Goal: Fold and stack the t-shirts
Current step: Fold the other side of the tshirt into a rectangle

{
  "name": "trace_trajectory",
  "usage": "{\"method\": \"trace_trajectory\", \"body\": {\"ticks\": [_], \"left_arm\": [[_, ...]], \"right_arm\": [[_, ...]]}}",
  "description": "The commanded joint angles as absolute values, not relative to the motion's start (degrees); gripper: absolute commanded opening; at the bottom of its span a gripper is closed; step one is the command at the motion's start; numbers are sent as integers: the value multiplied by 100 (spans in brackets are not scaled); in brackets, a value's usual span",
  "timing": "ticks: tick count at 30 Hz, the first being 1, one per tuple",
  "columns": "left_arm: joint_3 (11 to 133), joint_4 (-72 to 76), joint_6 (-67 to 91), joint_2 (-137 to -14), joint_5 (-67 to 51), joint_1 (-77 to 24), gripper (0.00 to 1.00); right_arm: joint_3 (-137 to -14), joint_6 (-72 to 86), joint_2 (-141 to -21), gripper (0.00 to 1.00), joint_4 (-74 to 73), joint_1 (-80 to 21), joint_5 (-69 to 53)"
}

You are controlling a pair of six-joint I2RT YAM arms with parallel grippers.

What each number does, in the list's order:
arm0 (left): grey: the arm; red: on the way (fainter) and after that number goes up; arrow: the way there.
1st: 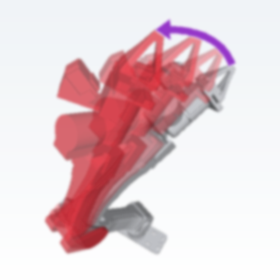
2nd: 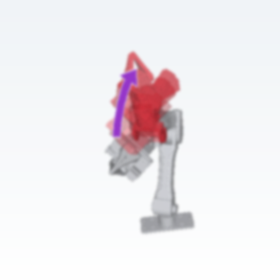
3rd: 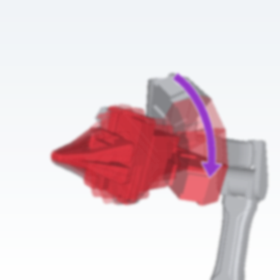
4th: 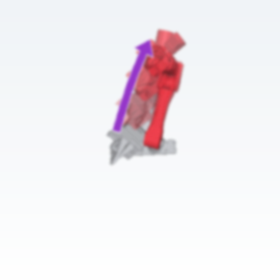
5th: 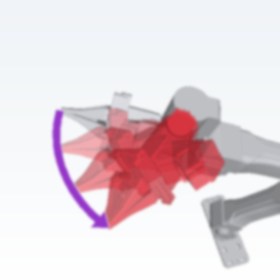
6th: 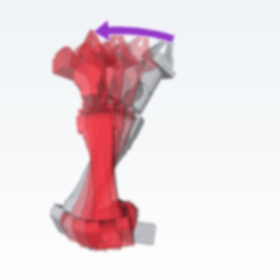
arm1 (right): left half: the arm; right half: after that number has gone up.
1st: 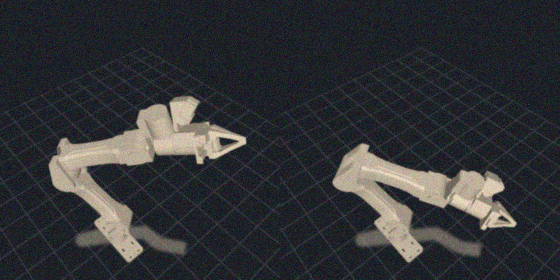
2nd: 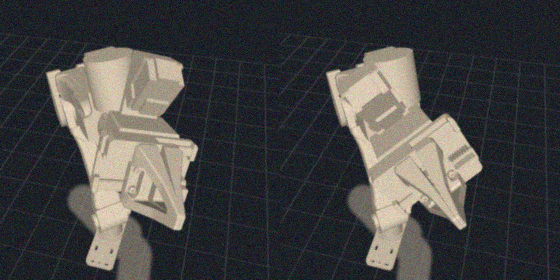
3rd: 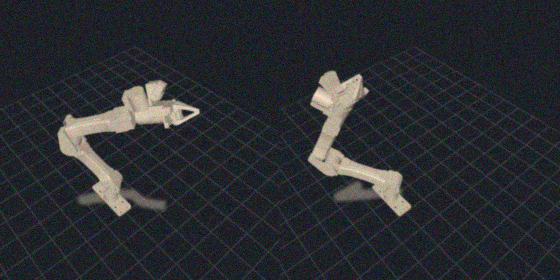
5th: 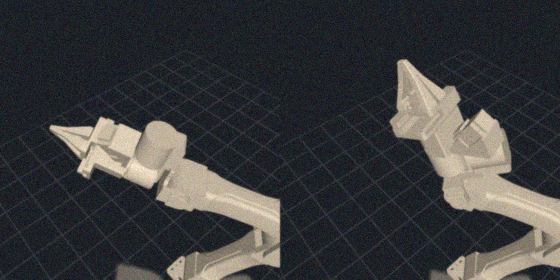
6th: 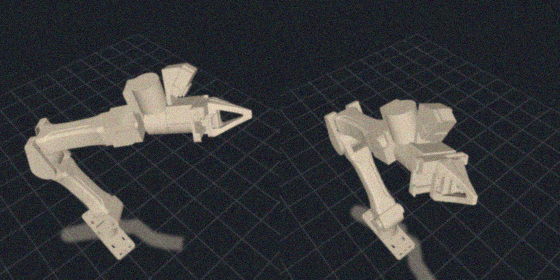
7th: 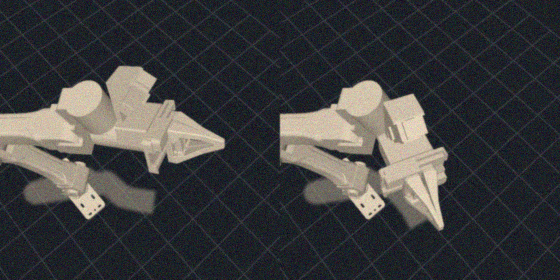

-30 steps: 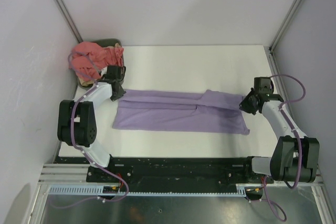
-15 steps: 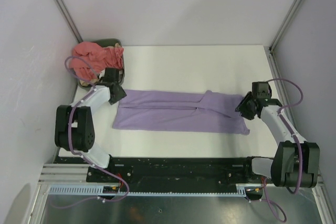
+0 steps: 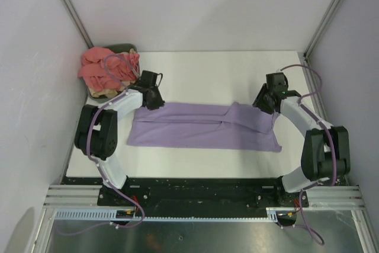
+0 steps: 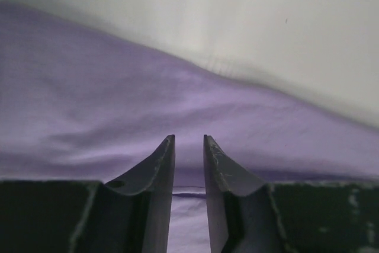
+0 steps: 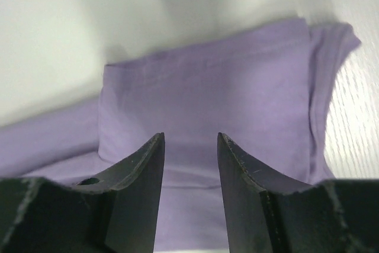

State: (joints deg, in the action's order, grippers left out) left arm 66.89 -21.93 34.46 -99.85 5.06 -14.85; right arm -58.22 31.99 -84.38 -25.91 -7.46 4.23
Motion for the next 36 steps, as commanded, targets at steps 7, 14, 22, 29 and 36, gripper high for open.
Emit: {"method": "trace_trajectory", "body": {"ticks": [7, 14, 22, 29, 36], "left_arm": [[6359, -2008, 3460, -10473, 53, -1751, 26], [6398, -2003, 3303, -10266, 76, -1854, 25], [7093, -2000, 3030, -10256, -327, -2346, 34], [7873, -1919, 2994, -10745, -709, -2898, 38], [8976, -1735, 3140, -11687, -1029, -3529, 39]], "right_arm": [[-6781, 2910, -9627, 46, -2315, -1040, 755], [-6807, 2893, -9603, 45, -2443, -886, 918], [-6814, 2871, -9652, 46, -2662, -255, 1026], [-6816, 2918, -9739, 46, -2705, 73, 1007], [-6812, 2988, -10090, 46, -2586, 206, 948]]}}
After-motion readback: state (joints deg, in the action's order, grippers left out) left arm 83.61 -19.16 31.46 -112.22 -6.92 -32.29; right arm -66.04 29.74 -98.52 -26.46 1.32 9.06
